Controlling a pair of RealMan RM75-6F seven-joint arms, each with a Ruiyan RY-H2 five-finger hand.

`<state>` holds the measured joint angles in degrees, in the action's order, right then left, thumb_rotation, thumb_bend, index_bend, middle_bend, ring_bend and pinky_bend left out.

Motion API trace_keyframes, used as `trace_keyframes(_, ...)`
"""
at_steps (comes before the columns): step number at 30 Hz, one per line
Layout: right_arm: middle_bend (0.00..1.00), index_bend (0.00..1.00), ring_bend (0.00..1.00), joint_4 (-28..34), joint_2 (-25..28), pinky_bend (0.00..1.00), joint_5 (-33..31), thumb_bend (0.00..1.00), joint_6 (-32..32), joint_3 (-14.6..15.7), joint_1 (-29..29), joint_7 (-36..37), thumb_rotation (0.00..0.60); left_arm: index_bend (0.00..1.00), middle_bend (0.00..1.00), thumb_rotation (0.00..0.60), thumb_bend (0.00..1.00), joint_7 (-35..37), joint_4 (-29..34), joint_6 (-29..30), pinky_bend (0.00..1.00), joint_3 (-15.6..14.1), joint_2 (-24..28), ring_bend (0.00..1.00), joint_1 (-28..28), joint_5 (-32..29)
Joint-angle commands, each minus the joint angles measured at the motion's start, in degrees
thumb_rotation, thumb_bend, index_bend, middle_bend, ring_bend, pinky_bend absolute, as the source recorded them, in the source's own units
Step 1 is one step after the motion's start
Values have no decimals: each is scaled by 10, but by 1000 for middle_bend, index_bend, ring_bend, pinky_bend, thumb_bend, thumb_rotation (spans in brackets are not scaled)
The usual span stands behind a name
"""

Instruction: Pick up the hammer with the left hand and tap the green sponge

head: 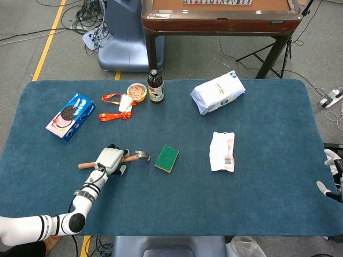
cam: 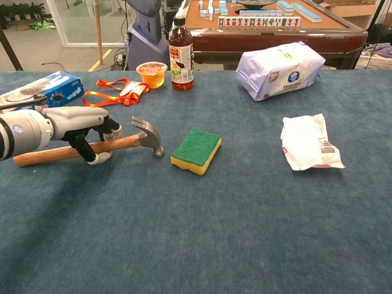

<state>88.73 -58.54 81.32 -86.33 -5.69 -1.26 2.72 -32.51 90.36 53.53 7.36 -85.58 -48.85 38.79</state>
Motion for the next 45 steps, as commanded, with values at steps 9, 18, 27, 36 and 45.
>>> trace_keyframes(9,384,206,259,1,1,235,-2,191,0,0,2,2,600,412,483,600,458,6,-7,0,129,-4,-4,298,-4,4)
trace_keyframes(18,384,206,259,4,2,235,-4,190,3,-1,2,2,600,479,549,600,469,23,-32,-2,145,-8,-14,350,1,27)
trace_keyframes(27,384,205,259,11,5,235,-7,190,4,-1,3,-2,600,552,613,600,505,75,-60,-16,230,-5,-16,444,11,76)
trace_keyframes(36,384,205,258,21,8,235,-8,190,6,-2,3,-8,600,643,716,600,569,197,-97,-54,623,0,-11,589,29,174)
trace_keyframes(45,385,205,259,36,16,235,-8,181,4,-3,3,-16,600,703,815,600,574,387,-156,-34,868,1,-16,686,48,336)
